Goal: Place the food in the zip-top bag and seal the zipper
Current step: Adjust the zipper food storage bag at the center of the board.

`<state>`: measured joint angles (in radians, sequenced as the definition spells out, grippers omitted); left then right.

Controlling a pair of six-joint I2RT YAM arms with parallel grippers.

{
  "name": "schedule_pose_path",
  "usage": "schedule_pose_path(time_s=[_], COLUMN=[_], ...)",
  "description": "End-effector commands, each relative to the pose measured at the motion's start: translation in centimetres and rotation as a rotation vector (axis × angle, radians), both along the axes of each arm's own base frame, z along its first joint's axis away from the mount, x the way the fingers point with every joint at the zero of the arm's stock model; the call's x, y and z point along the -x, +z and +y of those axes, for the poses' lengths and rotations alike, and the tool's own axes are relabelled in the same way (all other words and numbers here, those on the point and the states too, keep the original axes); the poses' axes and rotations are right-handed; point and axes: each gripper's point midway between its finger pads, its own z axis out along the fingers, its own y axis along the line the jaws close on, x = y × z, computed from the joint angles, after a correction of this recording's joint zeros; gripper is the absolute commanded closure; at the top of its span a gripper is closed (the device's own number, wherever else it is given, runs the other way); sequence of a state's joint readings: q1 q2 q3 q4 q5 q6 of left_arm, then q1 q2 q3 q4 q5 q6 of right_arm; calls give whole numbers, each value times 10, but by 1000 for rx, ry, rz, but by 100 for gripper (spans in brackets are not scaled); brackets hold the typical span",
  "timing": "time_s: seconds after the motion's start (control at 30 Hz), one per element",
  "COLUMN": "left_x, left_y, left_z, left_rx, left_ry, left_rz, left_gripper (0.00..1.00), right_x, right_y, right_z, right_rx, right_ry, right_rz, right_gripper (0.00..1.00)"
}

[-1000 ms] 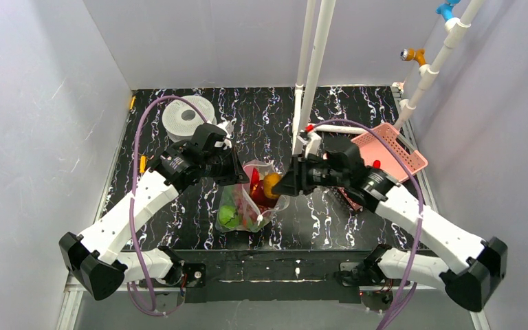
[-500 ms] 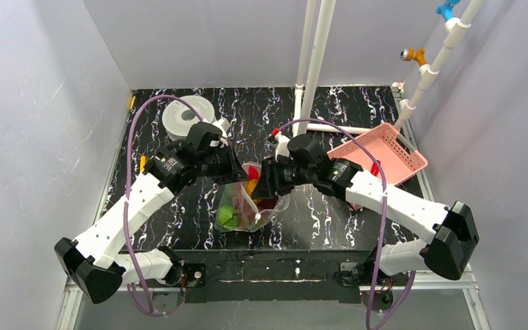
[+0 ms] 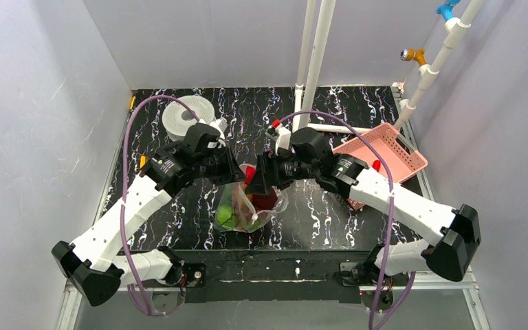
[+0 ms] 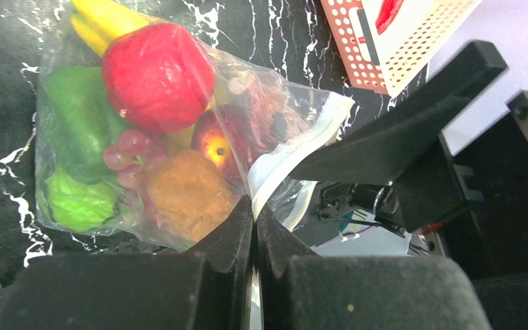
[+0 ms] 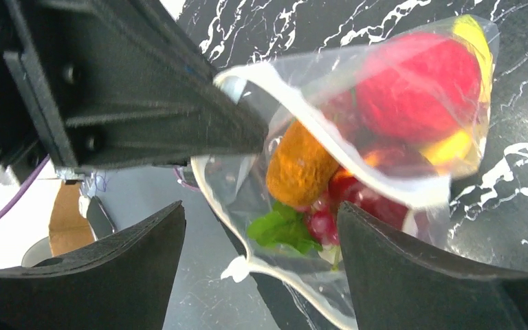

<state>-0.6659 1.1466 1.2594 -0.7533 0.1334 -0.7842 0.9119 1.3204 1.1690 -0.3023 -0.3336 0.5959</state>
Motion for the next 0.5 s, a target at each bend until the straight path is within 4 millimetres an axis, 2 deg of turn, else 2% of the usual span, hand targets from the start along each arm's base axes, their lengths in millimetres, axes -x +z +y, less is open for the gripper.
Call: schedule_pose_path(time_s=[0.0, 0.1, 0.2, 0.33, 0.47], left_x=[-2, -5, -7, -10, -10], left_y=[31, 35, 38, 40, 40], left_z=[15, 19, 20, 19, 17], left_rx=[10, 2, 2, 7, 11], left_ry=[43, 62, 69, 72, 72], left_rz=[-117, -143, -157, -163, -160], left_gripper=[100, 100, 100, 100, 100], right_x=[23, 47, 58, 68, 63], right_y=[29, 18, 1, -6, -9], right_z=[-11, -17, -20, -12, -6], right_rx=[-14, 53, 110, 129, 190], right_ry=[22, 13, -37, -43, -78], right_rz=[-110, -114, -74, -47, -70], right_gripper=[14, 18, 24, 28, 32])
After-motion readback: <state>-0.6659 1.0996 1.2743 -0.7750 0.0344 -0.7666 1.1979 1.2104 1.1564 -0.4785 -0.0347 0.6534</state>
